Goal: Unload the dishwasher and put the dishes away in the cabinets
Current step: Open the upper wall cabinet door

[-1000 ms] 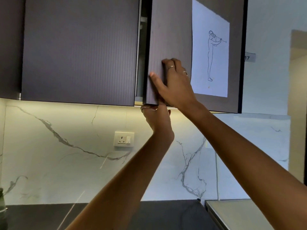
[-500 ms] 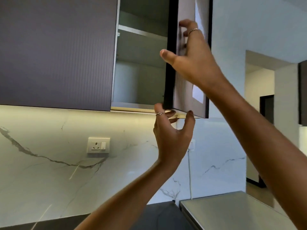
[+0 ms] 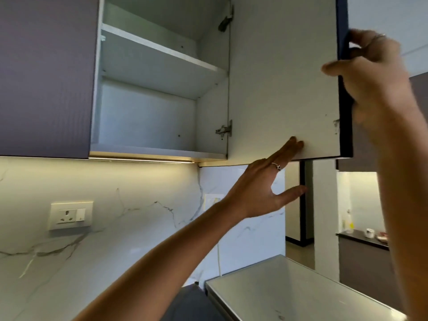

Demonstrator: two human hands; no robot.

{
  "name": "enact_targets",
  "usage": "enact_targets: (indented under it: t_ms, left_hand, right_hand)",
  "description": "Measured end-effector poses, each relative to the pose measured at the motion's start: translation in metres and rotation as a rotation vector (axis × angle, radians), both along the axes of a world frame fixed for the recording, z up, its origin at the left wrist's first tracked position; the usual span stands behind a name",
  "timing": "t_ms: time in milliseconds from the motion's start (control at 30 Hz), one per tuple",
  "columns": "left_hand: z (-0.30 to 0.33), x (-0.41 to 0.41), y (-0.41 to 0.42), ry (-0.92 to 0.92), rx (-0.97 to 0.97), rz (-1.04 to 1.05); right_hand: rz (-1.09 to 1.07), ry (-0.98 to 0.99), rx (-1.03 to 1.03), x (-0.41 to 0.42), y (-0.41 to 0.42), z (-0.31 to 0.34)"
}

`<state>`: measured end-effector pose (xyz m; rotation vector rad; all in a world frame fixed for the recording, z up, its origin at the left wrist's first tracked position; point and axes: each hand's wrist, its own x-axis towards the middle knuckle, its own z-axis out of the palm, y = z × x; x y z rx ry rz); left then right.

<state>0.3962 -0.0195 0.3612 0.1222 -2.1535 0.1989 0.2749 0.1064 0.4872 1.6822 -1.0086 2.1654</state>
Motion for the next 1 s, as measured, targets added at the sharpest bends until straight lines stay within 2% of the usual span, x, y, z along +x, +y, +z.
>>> enact_targets:
  t_ms: [133, 367, 567, 700, 1000]
  left_hand:
    - [0.008, -0.033, -0.018, -0.191, -0.072, 0.137]
    - [0.01, -0.08, -0.034, -0.254, -0.061, 0.195]
    - [0.007, -0.101, -0.056, -0.257, 0.168, 0.175]
    - [0.002, -0.104, -0.073, -0.258, 0.196, 0.231]
    - [0.001, -0.121, -0.083, -0.284, 0.204, 0.255]
  right_hand:
    - [0.057, -0.15, 0.015, -0.047, 0.001, 0.002]
    - [0.099, -0.192, 0.054, -0.103, -0.002, -0.002]
    - [0.124, -0.186, 0.101, -0.133, -0.006, -0.004]
    - [0.137, -0.211, 0.127, -0.146, -0.012, -0.005]
    - [-0.127, -0.207, 0.096, -0.166, -0.039, -0.012]
